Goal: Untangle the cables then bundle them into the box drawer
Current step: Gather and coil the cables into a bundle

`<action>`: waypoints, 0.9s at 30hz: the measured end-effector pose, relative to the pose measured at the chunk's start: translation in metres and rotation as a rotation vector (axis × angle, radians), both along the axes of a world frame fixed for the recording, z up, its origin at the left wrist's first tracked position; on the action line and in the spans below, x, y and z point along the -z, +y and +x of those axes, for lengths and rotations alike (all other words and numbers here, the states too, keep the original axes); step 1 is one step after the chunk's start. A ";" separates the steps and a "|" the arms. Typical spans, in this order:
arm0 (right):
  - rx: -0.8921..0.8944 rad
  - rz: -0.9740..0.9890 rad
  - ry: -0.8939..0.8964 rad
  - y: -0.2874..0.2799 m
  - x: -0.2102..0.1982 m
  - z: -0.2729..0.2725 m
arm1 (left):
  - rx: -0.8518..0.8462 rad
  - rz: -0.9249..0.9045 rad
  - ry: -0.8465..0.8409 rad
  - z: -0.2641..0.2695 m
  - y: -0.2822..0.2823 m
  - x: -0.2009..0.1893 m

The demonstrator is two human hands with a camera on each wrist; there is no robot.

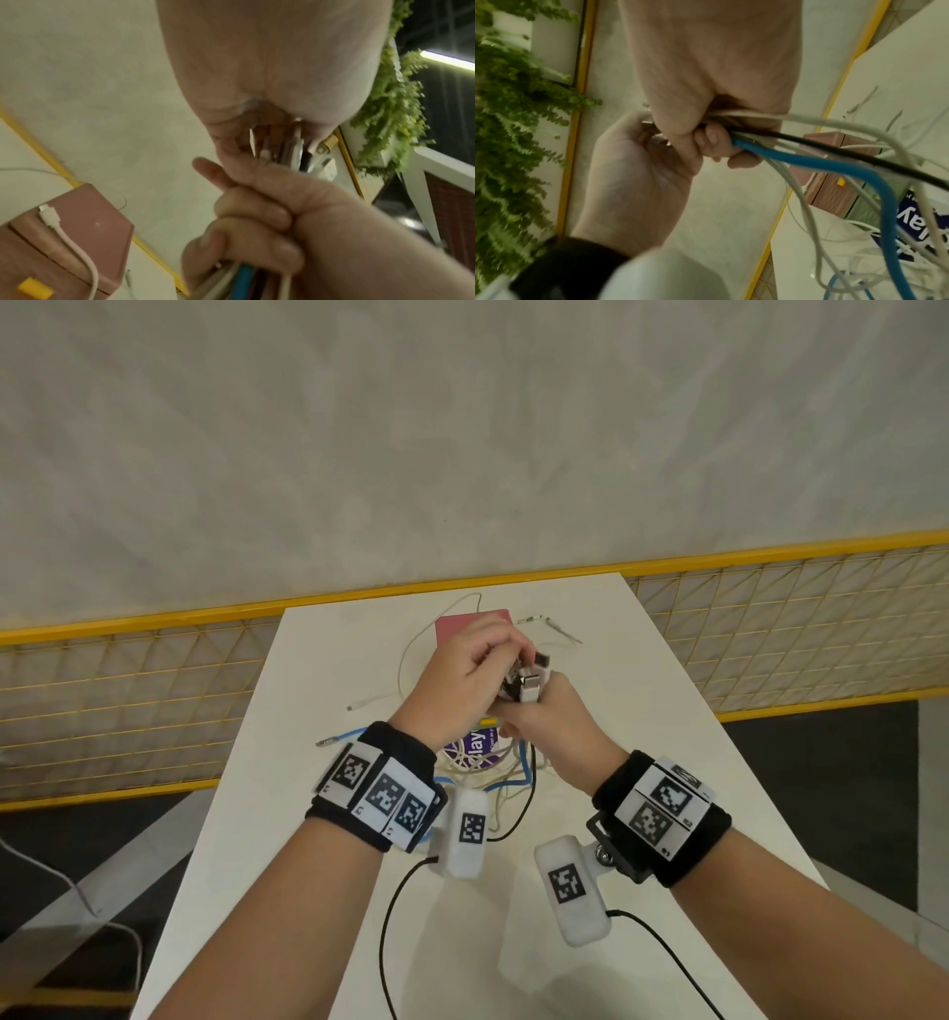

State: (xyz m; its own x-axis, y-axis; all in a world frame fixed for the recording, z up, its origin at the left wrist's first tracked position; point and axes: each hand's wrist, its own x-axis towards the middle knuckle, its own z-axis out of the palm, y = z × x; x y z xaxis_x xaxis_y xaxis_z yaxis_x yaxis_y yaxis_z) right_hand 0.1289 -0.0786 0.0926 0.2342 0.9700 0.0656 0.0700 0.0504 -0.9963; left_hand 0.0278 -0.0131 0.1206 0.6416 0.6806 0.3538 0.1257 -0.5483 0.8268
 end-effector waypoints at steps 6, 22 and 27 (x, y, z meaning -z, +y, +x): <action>0.023 -0.005 -0.131 0.006 0.001 -0.004 | 0.085 0.253 0.154 0.014 -0.003 0.007; -0.111 0.017 -0.524 -0.001 0.018 0.023 | -0.533 0.488 0.083 -0.010 0.030 0.007; -0.216 0.025 -0.578 0.007 0.000 0.025 | -0.040 0.610 0.251 0.000 0.008 0.031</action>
State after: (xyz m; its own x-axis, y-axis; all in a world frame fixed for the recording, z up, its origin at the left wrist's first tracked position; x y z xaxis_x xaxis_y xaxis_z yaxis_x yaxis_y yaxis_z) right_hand 0.1542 -0.0712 0.0924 -0.0473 0.9881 0.1467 0.5843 0.1464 -0.7982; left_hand 0.0276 -0.0051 0.0894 0.7335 0.4301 0.5263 0.3040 -0.9002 0.3119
